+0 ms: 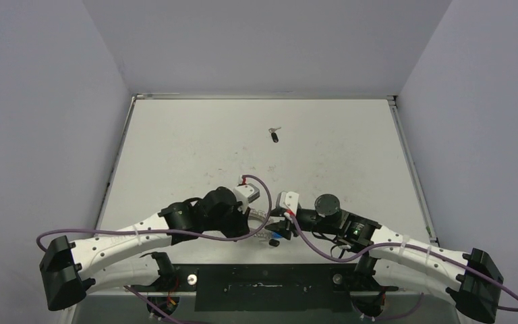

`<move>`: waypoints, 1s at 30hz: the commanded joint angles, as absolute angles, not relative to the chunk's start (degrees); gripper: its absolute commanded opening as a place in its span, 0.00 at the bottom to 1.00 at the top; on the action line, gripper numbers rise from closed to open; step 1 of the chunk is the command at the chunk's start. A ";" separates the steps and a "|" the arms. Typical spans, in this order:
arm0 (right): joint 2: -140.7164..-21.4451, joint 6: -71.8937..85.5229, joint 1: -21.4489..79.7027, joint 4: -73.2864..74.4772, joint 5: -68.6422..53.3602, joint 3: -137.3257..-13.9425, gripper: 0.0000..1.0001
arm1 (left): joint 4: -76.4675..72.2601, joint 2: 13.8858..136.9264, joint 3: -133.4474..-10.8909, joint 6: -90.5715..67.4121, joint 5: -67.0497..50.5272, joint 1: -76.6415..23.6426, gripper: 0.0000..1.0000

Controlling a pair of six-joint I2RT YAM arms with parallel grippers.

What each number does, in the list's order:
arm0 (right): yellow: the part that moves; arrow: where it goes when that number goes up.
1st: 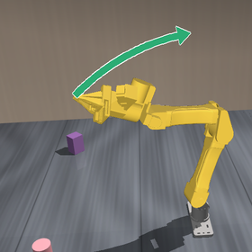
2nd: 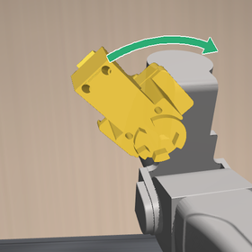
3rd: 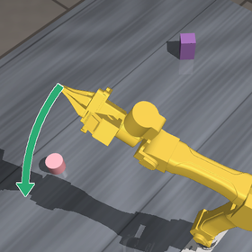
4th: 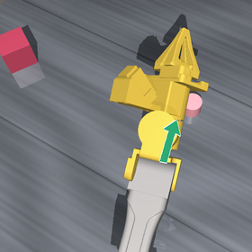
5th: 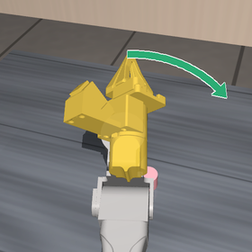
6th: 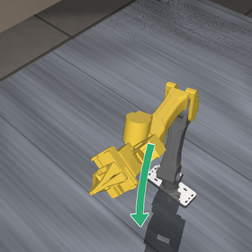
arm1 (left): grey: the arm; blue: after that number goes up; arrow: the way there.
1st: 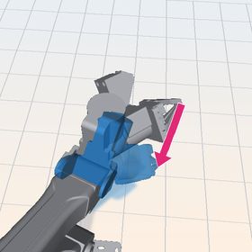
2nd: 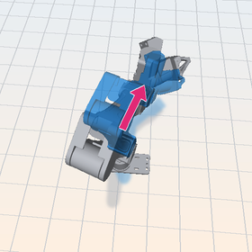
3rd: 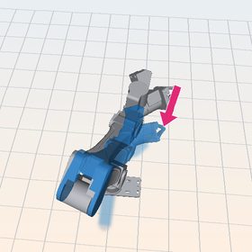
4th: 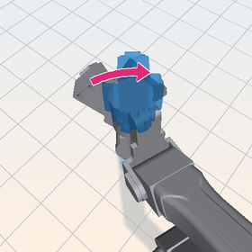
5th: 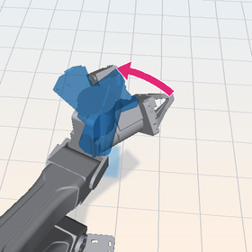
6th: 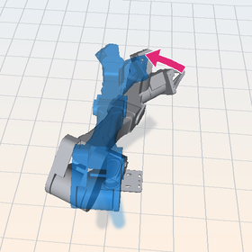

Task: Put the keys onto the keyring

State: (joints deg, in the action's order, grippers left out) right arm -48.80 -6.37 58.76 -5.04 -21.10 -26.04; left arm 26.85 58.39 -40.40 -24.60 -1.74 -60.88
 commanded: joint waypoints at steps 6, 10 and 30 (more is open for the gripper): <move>-54.33 -9.50 50.21 -21.05 -43.05 -26.81 0.41 | 24.10 57.82 -46.24 -12.72 -15.58 -52.17 0.00; -55.59 -8.61 50.11 -23.77 -43.84 -27.73 0.47 | 24.82 57.87 -49.20 -9.39 -22.25 -46.52 0.00; -64.31 -3.70 49.83 -39.41 -43.19 -25.94 0.50 | 18.20 48.70 -41.21 7.99 -31.33 -45.26 0.00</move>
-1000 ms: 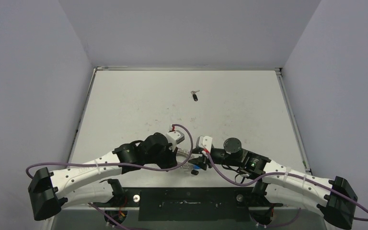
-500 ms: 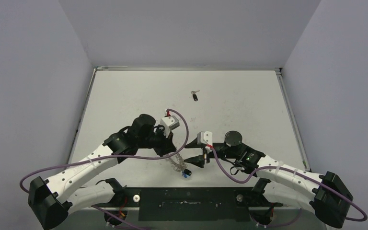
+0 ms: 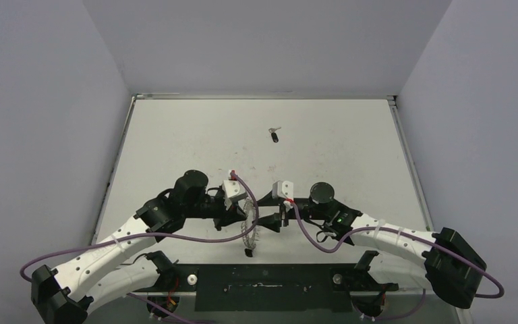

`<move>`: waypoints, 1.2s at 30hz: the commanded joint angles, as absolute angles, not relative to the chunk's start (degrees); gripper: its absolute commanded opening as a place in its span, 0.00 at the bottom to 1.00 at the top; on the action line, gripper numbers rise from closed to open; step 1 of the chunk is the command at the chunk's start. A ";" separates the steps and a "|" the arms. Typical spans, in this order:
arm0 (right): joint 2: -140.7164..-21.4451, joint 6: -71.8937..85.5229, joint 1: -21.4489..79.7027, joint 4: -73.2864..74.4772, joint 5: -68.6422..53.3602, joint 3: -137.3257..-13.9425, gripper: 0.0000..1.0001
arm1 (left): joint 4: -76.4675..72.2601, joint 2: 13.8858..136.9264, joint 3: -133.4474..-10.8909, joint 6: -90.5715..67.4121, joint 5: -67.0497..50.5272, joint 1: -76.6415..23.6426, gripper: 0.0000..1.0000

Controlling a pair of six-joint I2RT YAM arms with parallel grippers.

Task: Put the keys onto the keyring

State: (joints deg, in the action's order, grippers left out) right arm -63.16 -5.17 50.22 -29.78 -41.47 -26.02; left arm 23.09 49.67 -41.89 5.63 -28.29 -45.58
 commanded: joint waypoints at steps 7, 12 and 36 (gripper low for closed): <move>-67.55 -4.58 49.99 -40.00 -46.60 -26.75 0.42 | 16.31 48.63 -40.51 8.14 -32.33 -45.32 0.00; -69.47 -4.97 50.29 -40.98 -48.25 -26.81 0.38 | 16.08 49.38 -40.42 8.47 -33.07 -45.33 0.00; -73.98 -0.01 50.74 -50.44 -48.82 -26.21 0.00 | 16.30 49.66 -39.07 8.73 -31.89 -45.35 0.00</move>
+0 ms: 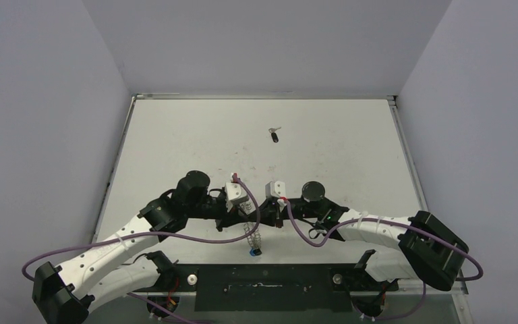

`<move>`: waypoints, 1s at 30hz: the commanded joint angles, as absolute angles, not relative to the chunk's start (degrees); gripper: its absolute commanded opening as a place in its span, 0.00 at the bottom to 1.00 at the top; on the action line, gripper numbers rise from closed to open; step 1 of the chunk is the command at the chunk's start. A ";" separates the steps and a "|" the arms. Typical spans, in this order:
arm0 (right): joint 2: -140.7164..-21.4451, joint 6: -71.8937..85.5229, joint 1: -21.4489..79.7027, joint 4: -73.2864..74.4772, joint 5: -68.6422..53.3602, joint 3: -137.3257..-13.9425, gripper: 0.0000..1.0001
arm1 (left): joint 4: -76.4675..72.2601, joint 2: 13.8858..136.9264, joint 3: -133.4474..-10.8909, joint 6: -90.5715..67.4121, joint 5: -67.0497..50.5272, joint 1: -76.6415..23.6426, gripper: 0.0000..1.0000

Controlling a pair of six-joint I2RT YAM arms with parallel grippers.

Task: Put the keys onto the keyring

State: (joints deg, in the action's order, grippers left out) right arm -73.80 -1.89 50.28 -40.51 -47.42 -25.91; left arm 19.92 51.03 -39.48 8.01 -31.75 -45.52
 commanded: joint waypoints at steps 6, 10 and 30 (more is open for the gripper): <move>-74.35 3.83 50.87 -53.06 -47.02 -24.39 0.00 | 15.26 46.67 -34.82 9.39 -31.05 -45.34 0.00; -74.36 4.66 51.13 -54.30 -46.05 -23.20 0.00 | 15.31 45.31 -32.76 9.74 -30.40 -45.30 0.07; -68.49 -10.19 52.47 -33.11 -45.70 -25.95 0.41 | 19.05 44.00 -35.05 14.79 -31.55 -45.42 0.00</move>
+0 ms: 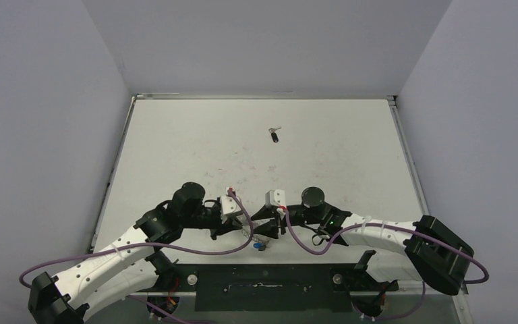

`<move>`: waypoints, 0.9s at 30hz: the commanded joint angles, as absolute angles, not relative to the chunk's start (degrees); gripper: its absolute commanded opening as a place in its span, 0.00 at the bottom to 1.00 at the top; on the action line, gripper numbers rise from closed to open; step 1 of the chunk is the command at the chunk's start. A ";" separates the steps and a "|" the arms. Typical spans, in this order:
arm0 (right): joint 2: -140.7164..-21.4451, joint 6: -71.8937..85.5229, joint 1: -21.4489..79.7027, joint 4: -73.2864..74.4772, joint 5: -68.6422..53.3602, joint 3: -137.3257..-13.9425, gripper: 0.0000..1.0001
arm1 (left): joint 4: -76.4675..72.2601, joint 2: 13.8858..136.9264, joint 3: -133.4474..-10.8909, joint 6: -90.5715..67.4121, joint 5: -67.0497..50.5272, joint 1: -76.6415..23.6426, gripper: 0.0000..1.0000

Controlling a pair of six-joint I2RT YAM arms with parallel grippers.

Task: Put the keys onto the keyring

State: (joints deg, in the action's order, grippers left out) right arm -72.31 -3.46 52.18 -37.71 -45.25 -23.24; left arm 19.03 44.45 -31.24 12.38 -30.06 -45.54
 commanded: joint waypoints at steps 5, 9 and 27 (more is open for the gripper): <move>-69.00 -10.28 53.05 -33.31 -44.40 -26.61 0.45 | 18.72 44.88 -35.41 14.82 -32.53 -45.40 0.00; -71.69 -9.47 54.39 -34.92 -44.05 -28.03 0.44 | 18.26 45.15 -35.41 14.77 -33.03 -45.51 0.00; -78.96 -7.67 57.04 -39.73 -43.92 -31.16 0.09 | 16.80 44.49 -35.06 14.01 -33.66 -45.85 0.00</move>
State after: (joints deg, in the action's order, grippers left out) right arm -78.11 -7.99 56.69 -34.92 -43.35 -28.53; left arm 20.43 45.19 -32.23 14.02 -31.62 -45.65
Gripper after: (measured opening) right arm 0.163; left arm 0.009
